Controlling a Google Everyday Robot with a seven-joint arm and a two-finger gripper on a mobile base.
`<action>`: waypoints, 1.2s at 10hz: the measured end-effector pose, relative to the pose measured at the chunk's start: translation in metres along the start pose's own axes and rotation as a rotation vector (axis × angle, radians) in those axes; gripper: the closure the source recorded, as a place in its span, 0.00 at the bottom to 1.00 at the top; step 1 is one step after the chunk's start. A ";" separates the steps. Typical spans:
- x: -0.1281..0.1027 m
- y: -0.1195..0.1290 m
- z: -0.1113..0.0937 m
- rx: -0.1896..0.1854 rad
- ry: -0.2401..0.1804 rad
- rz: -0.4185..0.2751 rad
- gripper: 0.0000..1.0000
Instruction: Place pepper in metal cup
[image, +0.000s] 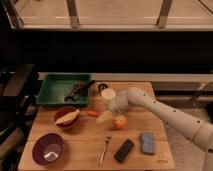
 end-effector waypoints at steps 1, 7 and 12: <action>0.006 -0.002 0.007 -0.011 0.002 0.010 0.20; 0.029 0.000 0.030 -0.058 -0.004 0.054 0.59; 0.018 0.013 0.014 -0.033 -0.025 0.023 1.00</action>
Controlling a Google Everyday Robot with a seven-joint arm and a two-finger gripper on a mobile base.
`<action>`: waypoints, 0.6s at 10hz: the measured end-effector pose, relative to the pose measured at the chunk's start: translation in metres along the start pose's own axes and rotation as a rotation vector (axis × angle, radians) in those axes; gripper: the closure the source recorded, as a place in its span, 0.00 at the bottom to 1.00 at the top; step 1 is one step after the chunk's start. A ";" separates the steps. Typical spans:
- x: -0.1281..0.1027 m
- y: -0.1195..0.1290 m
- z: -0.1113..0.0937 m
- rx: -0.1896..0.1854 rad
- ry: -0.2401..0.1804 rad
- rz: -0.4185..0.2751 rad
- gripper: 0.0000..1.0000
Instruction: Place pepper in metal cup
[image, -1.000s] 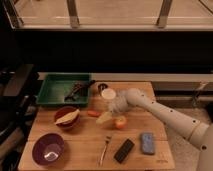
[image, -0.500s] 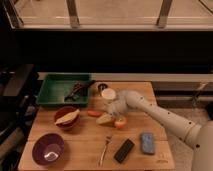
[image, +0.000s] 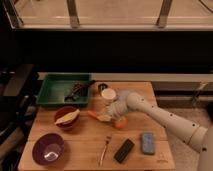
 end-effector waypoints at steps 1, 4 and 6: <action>-0.007 0.006 -0.012 0.021 -0.005 -0.011 1.00; -0.021 0.021 -0.051 0.097 -0.004 -0.038 1.00; -0.015 0.023 -0.076 0.137 0.006 -0.031 1.00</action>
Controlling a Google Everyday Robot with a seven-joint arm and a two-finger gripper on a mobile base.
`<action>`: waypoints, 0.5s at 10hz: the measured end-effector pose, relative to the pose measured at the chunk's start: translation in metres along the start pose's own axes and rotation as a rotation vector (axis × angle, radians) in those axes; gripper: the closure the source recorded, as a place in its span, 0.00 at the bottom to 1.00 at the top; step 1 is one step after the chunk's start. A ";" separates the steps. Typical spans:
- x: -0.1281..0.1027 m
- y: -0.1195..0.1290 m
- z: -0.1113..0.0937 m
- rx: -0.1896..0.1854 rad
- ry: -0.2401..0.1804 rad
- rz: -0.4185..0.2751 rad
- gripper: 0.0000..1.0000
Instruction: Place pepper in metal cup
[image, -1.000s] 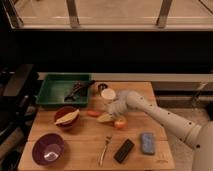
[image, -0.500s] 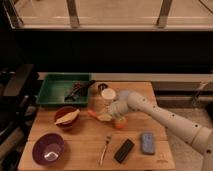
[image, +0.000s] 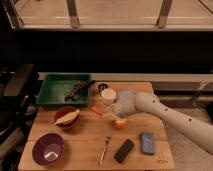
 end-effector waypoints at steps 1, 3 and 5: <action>0.008 -0.005 -0.018 0.024 0.000 0.021 1.00; 0.022 -0.016 -0.050 0.061 -0.019 0.063 1.00; 0.033 -0.035 -0.096 0.117 -0.055 0.110 1.00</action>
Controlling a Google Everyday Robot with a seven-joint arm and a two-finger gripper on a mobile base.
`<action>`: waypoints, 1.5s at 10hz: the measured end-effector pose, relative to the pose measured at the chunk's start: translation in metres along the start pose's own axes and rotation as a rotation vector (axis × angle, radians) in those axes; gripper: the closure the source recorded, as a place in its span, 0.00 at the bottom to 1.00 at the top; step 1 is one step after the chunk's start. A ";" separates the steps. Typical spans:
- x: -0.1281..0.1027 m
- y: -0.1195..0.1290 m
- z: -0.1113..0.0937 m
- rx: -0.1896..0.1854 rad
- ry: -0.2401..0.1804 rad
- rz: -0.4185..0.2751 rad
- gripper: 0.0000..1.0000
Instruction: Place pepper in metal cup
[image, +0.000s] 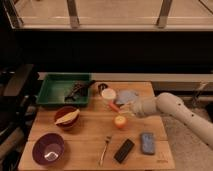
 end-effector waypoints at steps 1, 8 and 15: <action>-0.006 -0.008 -0.014 0.013 -0.011 0.009 1.00; -0.048 -0.036 -0.048 0.026 -0.022 -0.011 1.00; -0.064 -0.122 -0.049 0.120 0.153 -0.136 1.00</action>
